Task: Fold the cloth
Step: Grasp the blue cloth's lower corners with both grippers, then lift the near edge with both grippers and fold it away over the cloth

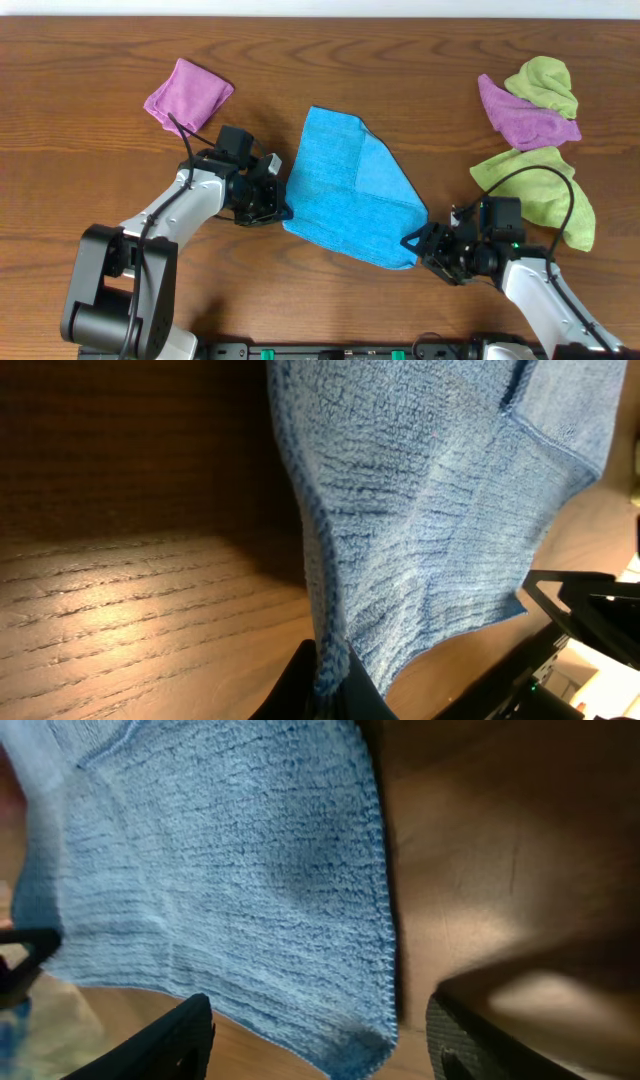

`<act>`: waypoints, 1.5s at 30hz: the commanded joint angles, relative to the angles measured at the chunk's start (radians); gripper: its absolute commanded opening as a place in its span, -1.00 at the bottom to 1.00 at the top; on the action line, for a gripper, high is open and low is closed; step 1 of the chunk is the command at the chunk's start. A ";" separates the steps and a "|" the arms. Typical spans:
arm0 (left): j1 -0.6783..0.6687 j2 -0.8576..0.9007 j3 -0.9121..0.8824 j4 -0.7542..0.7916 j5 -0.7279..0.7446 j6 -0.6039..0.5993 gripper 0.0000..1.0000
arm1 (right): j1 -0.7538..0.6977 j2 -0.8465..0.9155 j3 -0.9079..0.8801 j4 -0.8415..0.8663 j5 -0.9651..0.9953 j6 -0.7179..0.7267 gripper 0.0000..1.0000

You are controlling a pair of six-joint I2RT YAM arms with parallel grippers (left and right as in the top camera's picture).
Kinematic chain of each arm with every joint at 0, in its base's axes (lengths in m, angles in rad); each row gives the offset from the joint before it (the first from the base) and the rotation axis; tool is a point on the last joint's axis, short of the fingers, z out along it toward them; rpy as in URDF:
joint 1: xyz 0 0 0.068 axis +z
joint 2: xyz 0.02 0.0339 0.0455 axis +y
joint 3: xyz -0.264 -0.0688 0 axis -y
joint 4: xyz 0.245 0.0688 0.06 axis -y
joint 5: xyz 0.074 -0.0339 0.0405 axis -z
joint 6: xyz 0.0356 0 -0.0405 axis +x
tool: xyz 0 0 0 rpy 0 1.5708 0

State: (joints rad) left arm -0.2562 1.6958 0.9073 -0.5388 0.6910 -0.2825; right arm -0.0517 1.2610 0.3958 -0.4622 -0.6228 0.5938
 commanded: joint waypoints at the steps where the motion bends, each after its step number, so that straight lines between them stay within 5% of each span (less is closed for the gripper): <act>1: 0.000 -0.017 -0.002 -0.003 0.025 0.021 -0.88 | 0.023 0.021 -0.053 -0.012 0.042 0.065 0.37; 15: 0.000 -0.017 -0.002 -0.007 0.069 0.021 -0.88 | 0.159 0.021 -0.053 0.038 0.053 0.185 0.21; 18: 0.000 -0.017 -0.002 -0.008 0.078 0.021 -0.88 | 0.171 0.021 -0.053 0.064 0.084 0.184 -0.09; 23: 0.000 -0.017 -0.002 -0.010 0.113 0.021 -0.88 | 0.171 0.020 -0.053 0.159 0.146 0.167 -0.97; 27: 0.000 -0.017 -0.002 -0.016 0.115 0.021 -0.88 | 0.167 0.020 -0.035 0.350 0.156 0.169 -0.98; 36: 0.000 -0.017 -0.002 -0.002 0.200 0.021 -0.88 | 0.156 0.021 0.127 0.344 0.218 0.105 -0.98; 45: 0.001 -0.017 0.080 0.446 0.138 -0.261 -0.88 | 0.156 0.077 0.389 0.367 0.321 0.066 -0.97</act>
State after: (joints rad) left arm -0.2569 1.6958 0.9264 -0.1635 0.8738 -0.4263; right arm 0.1093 1.3029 0.6926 -0.1032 -0.3576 0.7013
